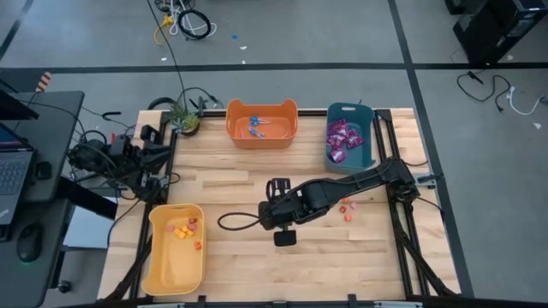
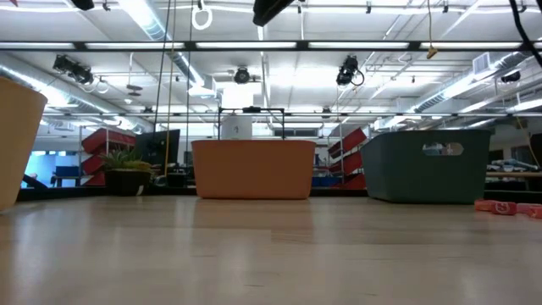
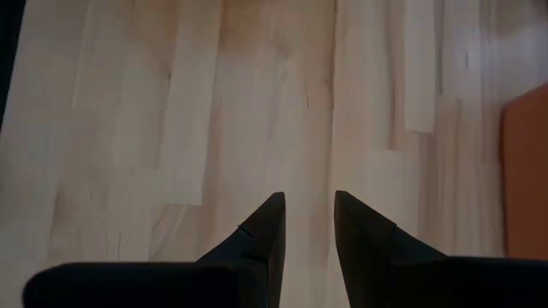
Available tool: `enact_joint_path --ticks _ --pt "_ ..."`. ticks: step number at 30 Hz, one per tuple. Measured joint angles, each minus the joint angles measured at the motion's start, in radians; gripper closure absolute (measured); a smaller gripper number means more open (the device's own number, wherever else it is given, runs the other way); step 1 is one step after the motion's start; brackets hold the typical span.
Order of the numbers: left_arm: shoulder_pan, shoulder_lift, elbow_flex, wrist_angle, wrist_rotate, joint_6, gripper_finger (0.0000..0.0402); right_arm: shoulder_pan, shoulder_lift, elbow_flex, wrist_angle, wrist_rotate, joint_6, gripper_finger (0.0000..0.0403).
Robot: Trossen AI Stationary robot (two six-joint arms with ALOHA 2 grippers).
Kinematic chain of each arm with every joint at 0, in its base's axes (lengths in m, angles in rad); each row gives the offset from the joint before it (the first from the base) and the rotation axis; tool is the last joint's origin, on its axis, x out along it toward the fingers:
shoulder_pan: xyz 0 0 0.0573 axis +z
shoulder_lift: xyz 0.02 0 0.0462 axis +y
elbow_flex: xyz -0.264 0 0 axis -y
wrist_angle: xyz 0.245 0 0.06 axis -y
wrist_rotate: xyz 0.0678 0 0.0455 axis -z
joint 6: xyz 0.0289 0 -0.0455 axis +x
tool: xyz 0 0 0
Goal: Sort candy
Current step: Put the red candy into the yellow bin
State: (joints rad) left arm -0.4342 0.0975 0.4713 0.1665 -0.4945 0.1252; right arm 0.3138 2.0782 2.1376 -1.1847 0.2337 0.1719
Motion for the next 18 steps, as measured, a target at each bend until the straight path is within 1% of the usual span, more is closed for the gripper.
enact_joint_path --ticks 5,7,9,12,18 --pt "0.0 0.0 0.0 -0.016 0.001 0.0 0.0335 0.0 -0.012 -0.007 0.008 0.001 -0.018 0.0319" --pt "0.0 0.0 0.0 -0.013 0.001 0.0 0.0335 0.0 -0.034 -0.045 0.056 0.002 -0.035 0.0322" --pt "0.0 0.0 0.0 -0.011 0.002 0.0 0.0335 0.0 -0.068 -0.112 0.142 0.0 -0.05 0.0325" --pt "0.0 0.0 0.0 -0.009 0.002 0.0 0.0335 -0.006 -0.142 -0.267 0.309 -0.021 -0.066 0.0328" --pt "0.0 0.0 0.0 -0.009 0.002 0.0 0.0335 -0.015 -0.358 -0.672 0.656 -0.021 -0.019 0.0334"
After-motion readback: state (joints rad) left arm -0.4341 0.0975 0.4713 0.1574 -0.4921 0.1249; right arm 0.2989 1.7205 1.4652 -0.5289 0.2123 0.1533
